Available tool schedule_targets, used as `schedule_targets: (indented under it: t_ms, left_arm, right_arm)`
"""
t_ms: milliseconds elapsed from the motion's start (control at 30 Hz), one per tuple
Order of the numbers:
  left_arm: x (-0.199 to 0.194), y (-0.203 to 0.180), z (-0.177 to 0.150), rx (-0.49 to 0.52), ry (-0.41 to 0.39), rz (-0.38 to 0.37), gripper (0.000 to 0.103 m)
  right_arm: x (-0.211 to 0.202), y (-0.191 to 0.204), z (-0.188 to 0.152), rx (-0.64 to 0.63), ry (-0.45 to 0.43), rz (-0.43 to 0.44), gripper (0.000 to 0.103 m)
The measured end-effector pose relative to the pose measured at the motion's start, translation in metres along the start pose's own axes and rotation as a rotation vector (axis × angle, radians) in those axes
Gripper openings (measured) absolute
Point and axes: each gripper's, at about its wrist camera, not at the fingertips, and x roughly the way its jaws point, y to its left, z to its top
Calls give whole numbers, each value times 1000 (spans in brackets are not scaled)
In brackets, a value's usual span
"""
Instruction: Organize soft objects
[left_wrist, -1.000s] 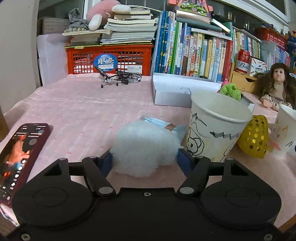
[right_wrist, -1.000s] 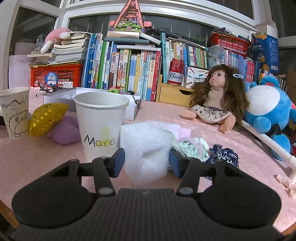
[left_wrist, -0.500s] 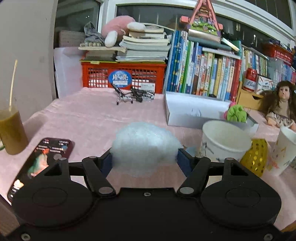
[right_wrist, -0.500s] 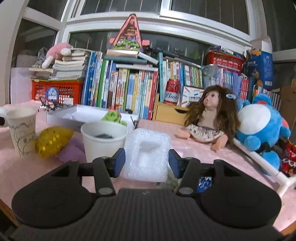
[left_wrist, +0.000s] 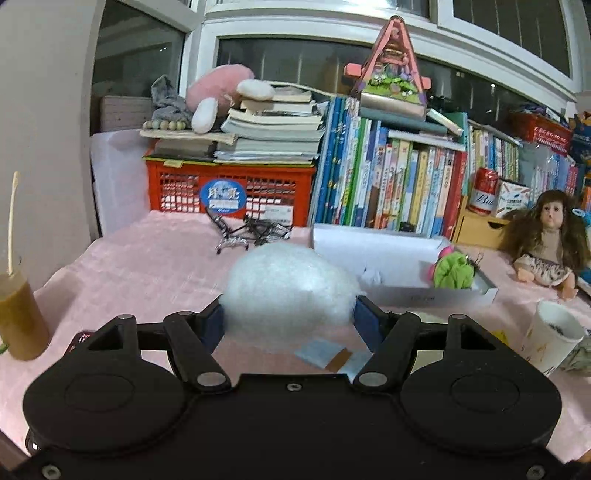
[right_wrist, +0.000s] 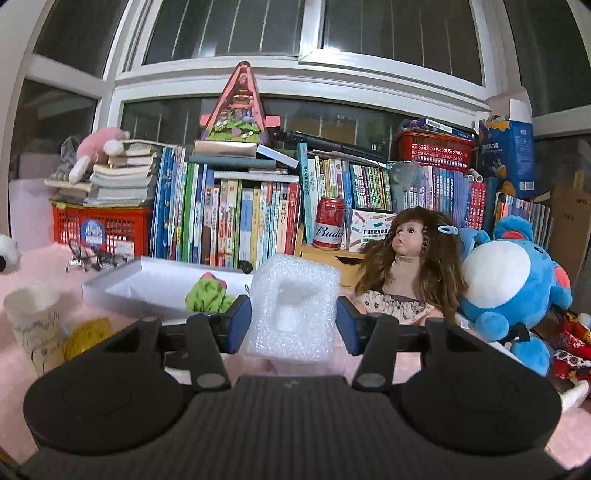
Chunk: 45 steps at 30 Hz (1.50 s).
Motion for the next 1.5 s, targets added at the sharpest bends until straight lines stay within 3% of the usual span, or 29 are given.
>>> schedule_targets:
  t_ms: [367,767,1200,1500]
  left_arm:
    - [18,-12,38,0,27,-84,68]
    - [67,-42,92,17,92,-183,68]
    - [179,-67,115,-18,303,-244,68]
    - [254,-71,111,-24,418,-231,68]
  right_arm:
    - [34,-13,38,137,56,87,53]
    - [91,12,91,156,123,185,53]
    - [195,55,110,220,374,255,53]
    - [263,100,107,131,451,242,53]
